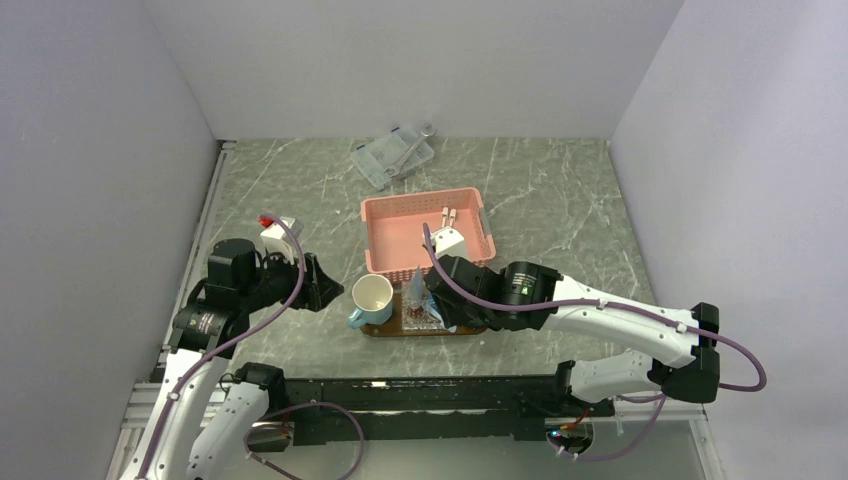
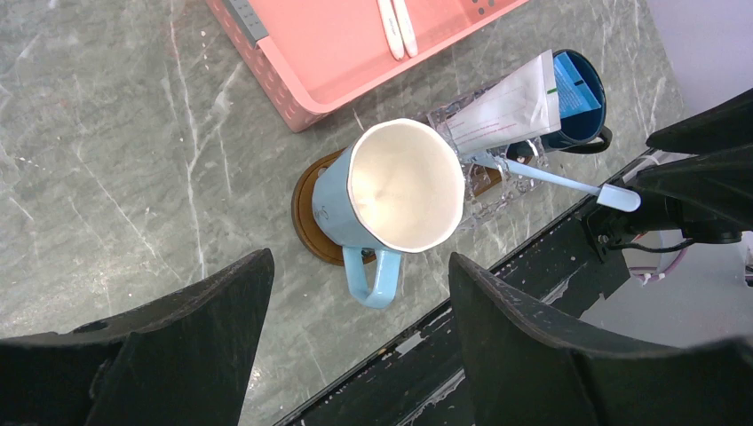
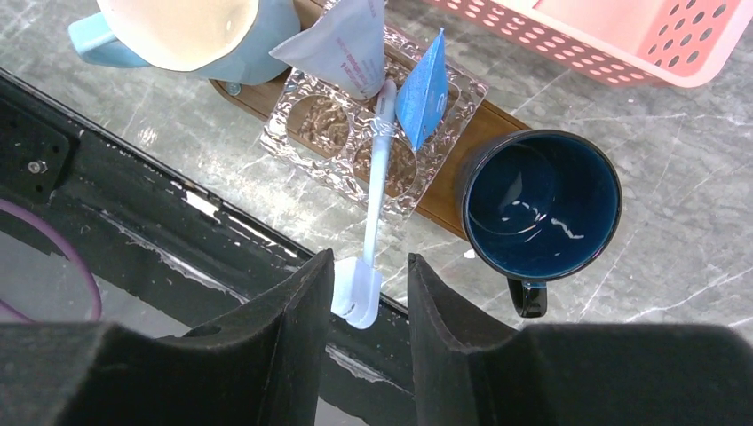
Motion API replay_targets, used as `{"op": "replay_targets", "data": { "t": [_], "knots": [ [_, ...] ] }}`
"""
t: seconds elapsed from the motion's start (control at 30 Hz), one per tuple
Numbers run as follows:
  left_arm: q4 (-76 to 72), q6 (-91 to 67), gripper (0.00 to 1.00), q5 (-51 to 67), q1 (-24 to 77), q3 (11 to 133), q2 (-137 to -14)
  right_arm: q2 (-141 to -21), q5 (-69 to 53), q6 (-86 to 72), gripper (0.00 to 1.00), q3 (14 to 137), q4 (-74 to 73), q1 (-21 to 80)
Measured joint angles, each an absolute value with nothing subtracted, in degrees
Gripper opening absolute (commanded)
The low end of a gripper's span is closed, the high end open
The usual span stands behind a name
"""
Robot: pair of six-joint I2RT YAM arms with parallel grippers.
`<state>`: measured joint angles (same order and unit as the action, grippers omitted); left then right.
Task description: Prepare toiletry sets of a toothbrush and toothpaste on the tray
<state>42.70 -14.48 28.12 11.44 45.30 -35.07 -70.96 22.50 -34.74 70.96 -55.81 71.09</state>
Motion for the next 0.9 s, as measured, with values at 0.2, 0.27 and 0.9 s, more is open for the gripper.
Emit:
{"op": "replay_targets", "data": {
  "t": [0.2, 0.27, 0.9],
  "knots": [
    [42.7, -14.5, 0.78, 28.1, 11.4, 45.3, -35.1, -70.4, 23.9, -33.4, 0.43, 73.9, -56.1, 71.0],
    [42.7, -14.5, 0.78, 28.0, 11.4, 45.3, -35.1, -70.4, 24.8, -32.9, 0.44, 75.8, -56.4, 70.7],
    [42.7, -14.7, 0.79, 27.1, 11.4, 45.2, -35.1, -76.6, 24.1, -23.6, 0.50, 83.6, -50.6, 52.5]
  ]
}}
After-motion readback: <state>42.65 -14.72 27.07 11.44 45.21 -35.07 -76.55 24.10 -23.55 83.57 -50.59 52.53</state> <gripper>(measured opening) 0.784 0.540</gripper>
